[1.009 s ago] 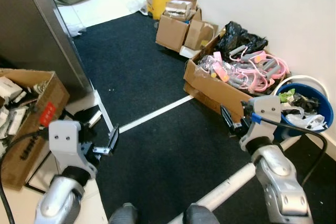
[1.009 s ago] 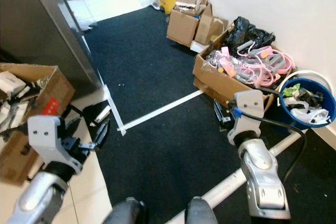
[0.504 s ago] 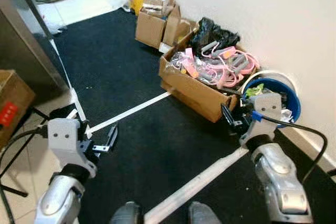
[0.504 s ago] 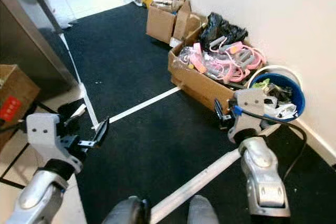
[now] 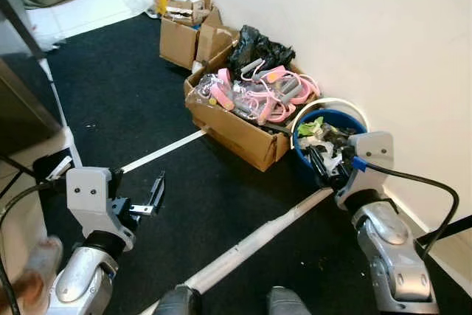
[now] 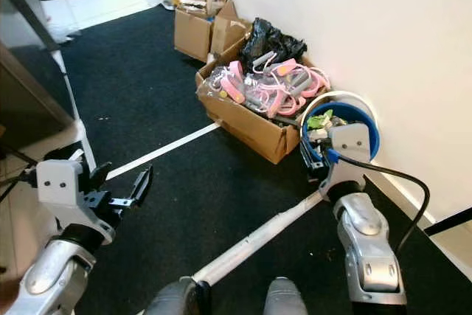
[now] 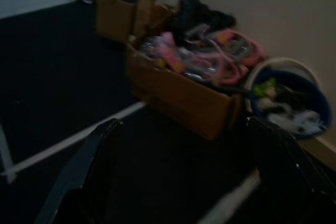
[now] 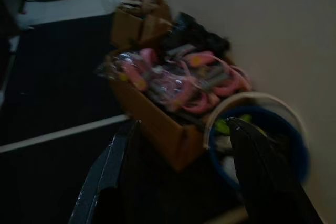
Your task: Picking trash to rubbish bin
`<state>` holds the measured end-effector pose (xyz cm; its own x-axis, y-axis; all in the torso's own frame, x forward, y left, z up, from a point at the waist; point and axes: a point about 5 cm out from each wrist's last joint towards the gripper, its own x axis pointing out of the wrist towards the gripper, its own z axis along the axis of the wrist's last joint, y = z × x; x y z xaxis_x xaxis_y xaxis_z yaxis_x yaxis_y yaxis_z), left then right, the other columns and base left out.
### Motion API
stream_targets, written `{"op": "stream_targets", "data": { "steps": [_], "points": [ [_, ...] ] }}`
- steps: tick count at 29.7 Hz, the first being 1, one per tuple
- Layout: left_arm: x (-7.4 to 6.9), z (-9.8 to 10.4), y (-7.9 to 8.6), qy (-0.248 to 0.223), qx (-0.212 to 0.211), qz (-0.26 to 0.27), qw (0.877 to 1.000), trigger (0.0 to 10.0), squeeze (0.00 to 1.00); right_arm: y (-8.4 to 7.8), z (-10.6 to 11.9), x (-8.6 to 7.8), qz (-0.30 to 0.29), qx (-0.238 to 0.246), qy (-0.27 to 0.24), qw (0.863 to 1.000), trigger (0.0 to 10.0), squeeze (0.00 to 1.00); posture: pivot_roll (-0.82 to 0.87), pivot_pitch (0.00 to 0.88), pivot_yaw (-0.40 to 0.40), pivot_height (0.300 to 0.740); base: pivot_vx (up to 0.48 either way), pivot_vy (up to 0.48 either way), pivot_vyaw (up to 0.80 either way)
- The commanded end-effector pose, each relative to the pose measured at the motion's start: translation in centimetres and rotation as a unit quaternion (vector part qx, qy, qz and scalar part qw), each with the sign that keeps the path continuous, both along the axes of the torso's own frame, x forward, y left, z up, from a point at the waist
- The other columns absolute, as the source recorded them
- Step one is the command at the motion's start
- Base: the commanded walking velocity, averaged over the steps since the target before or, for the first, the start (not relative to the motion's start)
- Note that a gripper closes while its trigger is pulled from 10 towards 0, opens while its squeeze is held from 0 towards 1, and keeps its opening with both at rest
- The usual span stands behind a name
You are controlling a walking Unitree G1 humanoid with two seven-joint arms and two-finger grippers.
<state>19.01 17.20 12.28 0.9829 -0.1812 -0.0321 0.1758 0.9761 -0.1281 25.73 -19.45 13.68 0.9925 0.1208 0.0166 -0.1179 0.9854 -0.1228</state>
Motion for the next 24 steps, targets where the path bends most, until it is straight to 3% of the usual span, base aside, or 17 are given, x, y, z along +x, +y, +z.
{"op": "stream_targets", "data": {
  "steps": [1,10,24],
  "points": [
    [-0.02,0.18,0.27,-0.003,0.006,0.002,1.0,10.0,0.0,0.16,-0.19,-0.13,0.001,-0.002,0.004,1.0,10.0,0.0,-0.11,0.103,0.052,0.74,0.0,0.0,0.0],
    [-0.14,0.35,0.34,-0.006,-0.002,0.001,1.0,10.0,0.0,0.13,-0.23,-0.15,-0.004,-0.008,0.007,1.0,10.0,0.0,-0.11,0.106,0.054,0.74,0.0,0.0,0.0],
    [-0.27,0.52,0.21,-0.012,-0.015,-0.002,1.0,10.0,0.0,-0.22,-0.52,-0.05,-0.011,-0.002,0.021,1.0,10.0,0.0,-0.12,0.106,0.048,0.74,0.0,0.0,-0.8]
  ]
}}
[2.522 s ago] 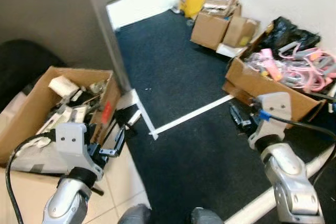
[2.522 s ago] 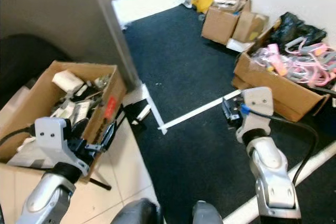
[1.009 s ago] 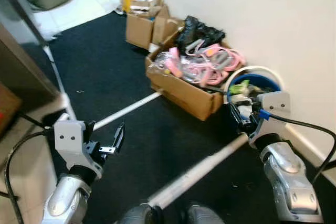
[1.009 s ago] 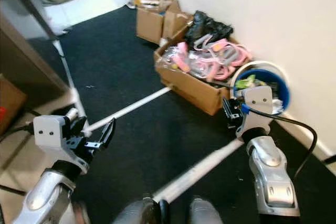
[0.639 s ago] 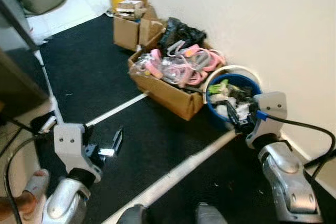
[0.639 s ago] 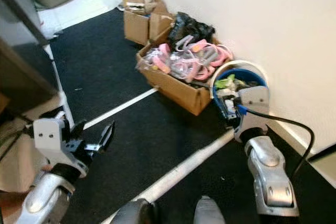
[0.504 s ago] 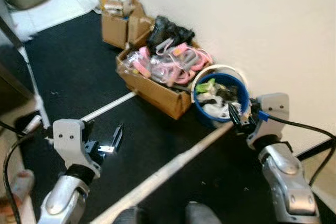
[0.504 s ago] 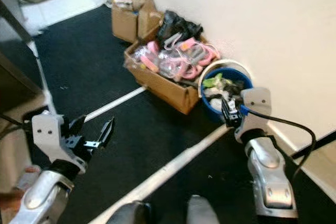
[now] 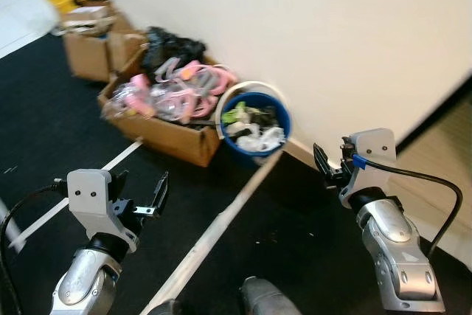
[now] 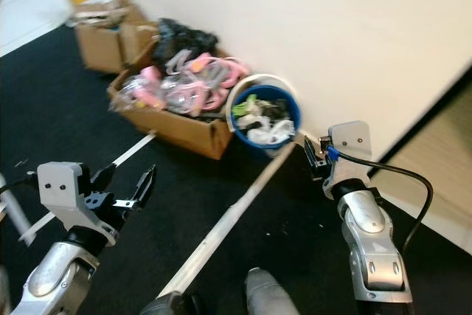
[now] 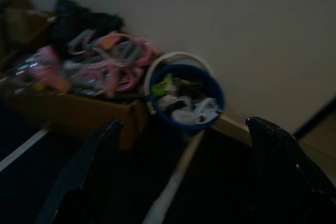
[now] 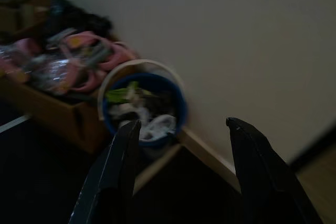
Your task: Picking trash to rubbish bin
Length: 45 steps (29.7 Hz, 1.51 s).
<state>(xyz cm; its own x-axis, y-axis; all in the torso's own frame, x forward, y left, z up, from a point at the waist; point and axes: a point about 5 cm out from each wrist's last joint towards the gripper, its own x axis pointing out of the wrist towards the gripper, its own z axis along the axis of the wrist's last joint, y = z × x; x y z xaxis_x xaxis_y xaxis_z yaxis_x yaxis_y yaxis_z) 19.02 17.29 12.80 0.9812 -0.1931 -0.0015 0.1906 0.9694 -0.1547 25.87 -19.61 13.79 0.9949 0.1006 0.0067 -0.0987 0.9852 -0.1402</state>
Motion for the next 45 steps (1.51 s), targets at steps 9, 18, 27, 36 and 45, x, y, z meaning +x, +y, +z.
{"op": "stream_targets", "data": {
  "steps": [9,18,27,36,45],
  "points": [
    [-0.3,0.0,0.1,0.001,-0.002,0.004,1.0,10.0,0.0,-0.2,-0.7,-0.2,-0.005,0.013,0.02,1.0,10.0,0.0,-0.12,0.099,0.045,0.74,0.0,0.0,-0.8],
    [-0.3,0.0,0.0,0.0,-0.005,0.003,1.0,10.0,0.0,-0.6,-0.7,-0.1,-0.02,0.022,0.021,0.999,10.0,0.0,-0.13,0.097,0.045,0.74,0.0,0.0,-0.8],
    [-0.4,0.1,-0.3,-0.003,-0.011,0.002,1.0,10.0,0.0,-1.4,-0.7,0.0,-0.04,0.041,0.026,0.998,10.0,0.0,-0.14,0.096,0.035,0.74,0.0,0.0,-0.8],
    [-0.5,0.3,-0.5,-0.008,-0.014,0.003,1.0,10.0,0.0,-1.5,-0.6,0.0,-0.04,0.04,0.029,0.998,10.0,0.0,-0.16,0.102,0.026,0.74,0.0,0.0,-0.8],
    [-0.5,0.4,-0.5,-0.01,-0.015,0.003,1.0,10.0,0.0,-1.5,-0.6,0.1,-0.038,0.042,0.031,0.998,10.0,0.0,-0.17,0.109,0.026,0.74,0.0,0.0,-0.8]
  ]
}}
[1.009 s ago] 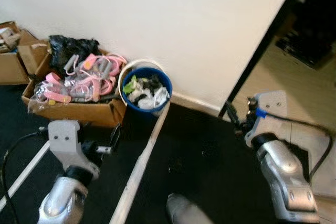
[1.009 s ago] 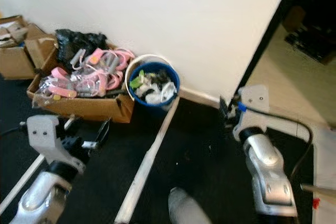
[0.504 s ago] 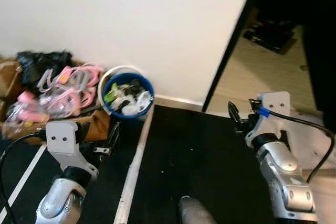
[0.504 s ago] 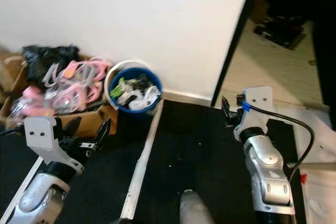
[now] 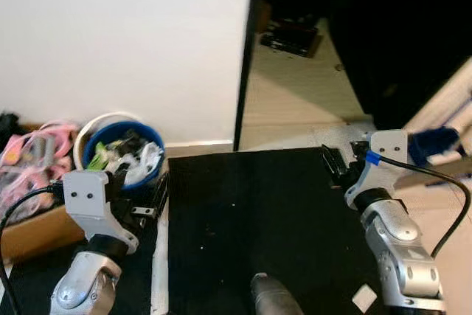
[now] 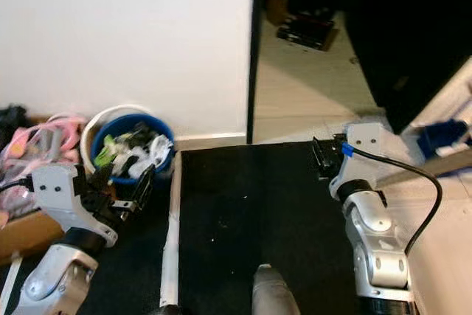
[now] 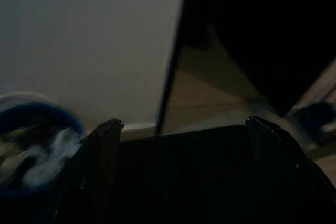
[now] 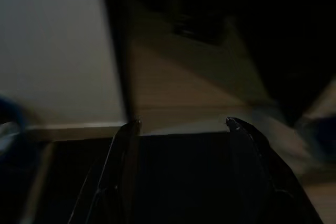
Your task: Picking trash to rubbish bin
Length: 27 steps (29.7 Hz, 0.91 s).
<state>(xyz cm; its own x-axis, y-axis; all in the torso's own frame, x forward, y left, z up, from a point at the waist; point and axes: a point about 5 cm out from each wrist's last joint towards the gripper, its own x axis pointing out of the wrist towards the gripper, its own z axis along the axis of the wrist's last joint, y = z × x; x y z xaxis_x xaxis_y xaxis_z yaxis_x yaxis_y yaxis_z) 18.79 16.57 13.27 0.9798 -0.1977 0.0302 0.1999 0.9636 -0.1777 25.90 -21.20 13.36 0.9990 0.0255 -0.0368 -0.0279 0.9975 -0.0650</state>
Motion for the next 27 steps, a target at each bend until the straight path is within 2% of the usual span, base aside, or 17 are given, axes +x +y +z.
{"op": "stream_targets", "data": {
  "steps": [1,27],
  "points": [
    [-0.3,-0.08,0.24,0.003,-0.001,0.006,1.0,10.0,0.0,0.08,-0.13,0.03,0.001,0.006,0.006,1.0,10.0,0.0,-0.17,0.109,0.026,0.74,0.0,0.0,-0.8],
    [-0.35,-0.19,0.6,0.008,0.003,0.007,1.0,10.0,0.0,0.5,0.01,-0.07,0.006,0.007,0.003,1.0,10.0,0.0,-0.16,0.129,0.037,0.74,0.0,0.0,-0.8]
  ]
}}
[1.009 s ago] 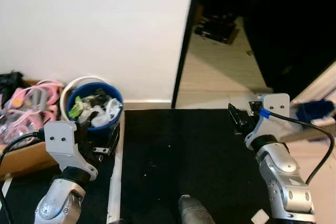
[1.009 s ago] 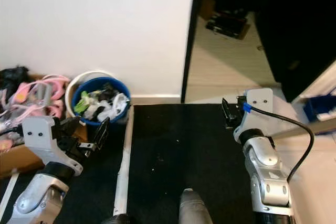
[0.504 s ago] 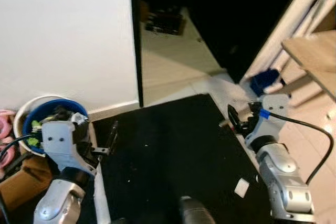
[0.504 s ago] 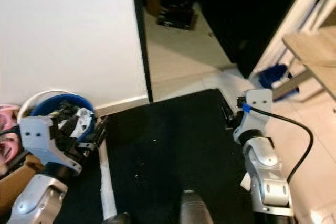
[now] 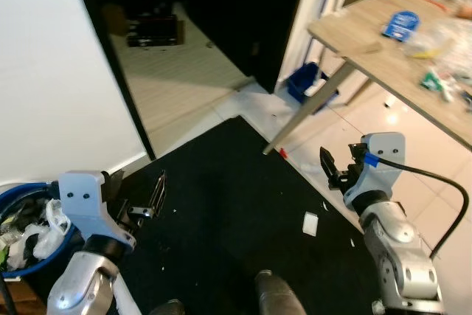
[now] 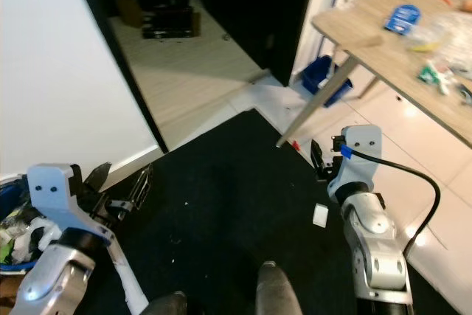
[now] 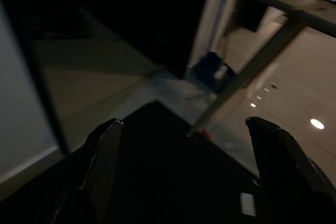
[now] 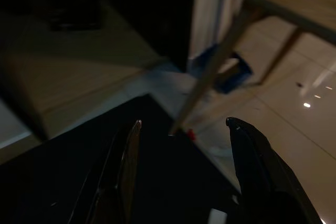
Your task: Picking trash to rubbish bin
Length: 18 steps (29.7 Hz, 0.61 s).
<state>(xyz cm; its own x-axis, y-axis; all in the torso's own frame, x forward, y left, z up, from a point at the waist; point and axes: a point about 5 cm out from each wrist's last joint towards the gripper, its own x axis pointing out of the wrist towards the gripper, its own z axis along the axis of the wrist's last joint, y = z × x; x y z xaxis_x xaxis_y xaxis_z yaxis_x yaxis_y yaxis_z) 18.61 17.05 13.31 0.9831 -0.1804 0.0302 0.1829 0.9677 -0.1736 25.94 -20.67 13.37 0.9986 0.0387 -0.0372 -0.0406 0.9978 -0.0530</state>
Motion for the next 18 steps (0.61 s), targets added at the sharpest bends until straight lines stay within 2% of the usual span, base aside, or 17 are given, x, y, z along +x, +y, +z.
{"op": "stream_targets", "data": {
  "steps": [1,18],
  "points": [
    [-0.16,-0.19,0.13,0.008,0.001,-0.002,1.0,10.0,0.0,-0.03,0.03,-0.09,0.0,0.001,0.003,1.0,10.0,0.0,-0.16,0.13,0.036,0.74,0.0,0.0,-0.8],
    [-0.13,-0.16,0.07,0.007,0.0,-0.002,1.0,10.0,0.0,-0.03,0.01,-0.05,0.001,0.001,0.003,1.0,10.0,0.0,-0.16,0.123,0.034,0.74,0.0,0.0,-0.8]
  ]
}}
